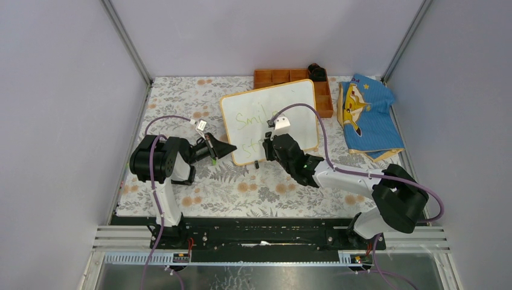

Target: Write a sentence on the whiteboard

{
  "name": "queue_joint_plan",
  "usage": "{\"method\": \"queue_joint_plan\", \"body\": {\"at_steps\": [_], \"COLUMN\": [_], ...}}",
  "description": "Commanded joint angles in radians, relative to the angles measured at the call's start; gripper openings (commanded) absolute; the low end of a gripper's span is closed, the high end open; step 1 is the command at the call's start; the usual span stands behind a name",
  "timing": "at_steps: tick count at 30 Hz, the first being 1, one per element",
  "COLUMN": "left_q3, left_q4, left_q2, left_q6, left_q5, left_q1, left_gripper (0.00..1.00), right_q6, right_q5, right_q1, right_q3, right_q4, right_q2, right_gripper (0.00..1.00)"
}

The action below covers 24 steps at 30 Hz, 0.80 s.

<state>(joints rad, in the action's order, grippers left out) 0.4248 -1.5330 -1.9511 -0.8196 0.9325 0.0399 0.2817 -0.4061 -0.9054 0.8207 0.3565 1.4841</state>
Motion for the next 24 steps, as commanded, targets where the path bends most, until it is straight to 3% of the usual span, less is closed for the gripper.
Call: {"method": "queue_joint_plan", "body": {"at_steps": [1,24], "left_q3": [0.003,0.006], "left_q4": [0.076,0.089], "left_q2": [-0.014,-0.014], "left_q6": [0.025,0.028], "left_q5": [-0.041,-0.039], "left_q1": [0.006,0.009], "left_gripper": [0.00,0.00], "right_q6": [0.007,0.016], "right_q5": [0.022,-0.090], "right_q1": [0.014,0.015], "right_q3": [0.007,-0.034], "right_q4": [0.015,-0.039], "right_q2": [0.014,-0.049], "right_gripper": [0.00,0.00]}}
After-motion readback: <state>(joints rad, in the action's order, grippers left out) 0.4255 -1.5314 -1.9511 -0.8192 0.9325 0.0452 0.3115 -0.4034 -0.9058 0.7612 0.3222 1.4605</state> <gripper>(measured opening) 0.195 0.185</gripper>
